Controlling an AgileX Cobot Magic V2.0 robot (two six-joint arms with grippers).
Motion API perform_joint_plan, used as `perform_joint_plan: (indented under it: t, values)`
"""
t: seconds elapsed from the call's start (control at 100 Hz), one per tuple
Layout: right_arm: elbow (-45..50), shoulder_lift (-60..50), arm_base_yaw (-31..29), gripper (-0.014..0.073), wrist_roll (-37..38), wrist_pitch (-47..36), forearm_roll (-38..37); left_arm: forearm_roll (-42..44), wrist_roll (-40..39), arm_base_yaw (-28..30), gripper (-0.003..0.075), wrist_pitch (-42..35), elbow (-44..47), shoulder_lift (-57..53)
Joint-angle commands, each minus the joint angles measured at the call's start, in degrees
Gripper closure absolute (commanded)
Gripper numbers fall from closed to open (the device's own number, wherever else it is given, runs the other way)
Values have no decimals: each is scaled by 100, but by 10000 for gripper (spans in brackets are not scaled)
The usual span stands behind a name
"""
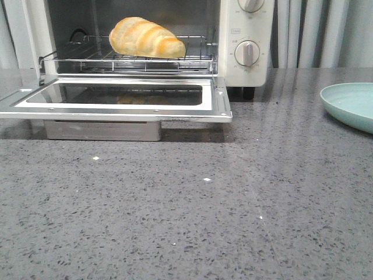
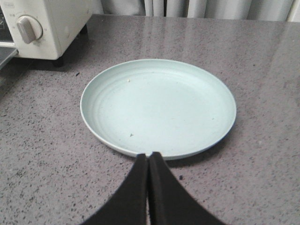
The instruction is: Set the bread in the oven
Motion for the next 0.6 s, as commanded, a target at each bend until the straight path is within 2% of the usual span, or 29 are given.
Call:
perform_joint_plan:
  t: [0.0, 0.38, 0.59]
  values:
    - [108, -73, -31, 661, 4, -745, 37, -58, 0, 10, 741, -471, -160, -149]
    - [1222, -436, -31, 661, 4, -2110, 223, -58, 0, 10, 741, -471, -160, -149]
    - [1520, -653, -31, 661, 4, -2332, 286, -58, 0, 10, 741, -471, -160, -149]
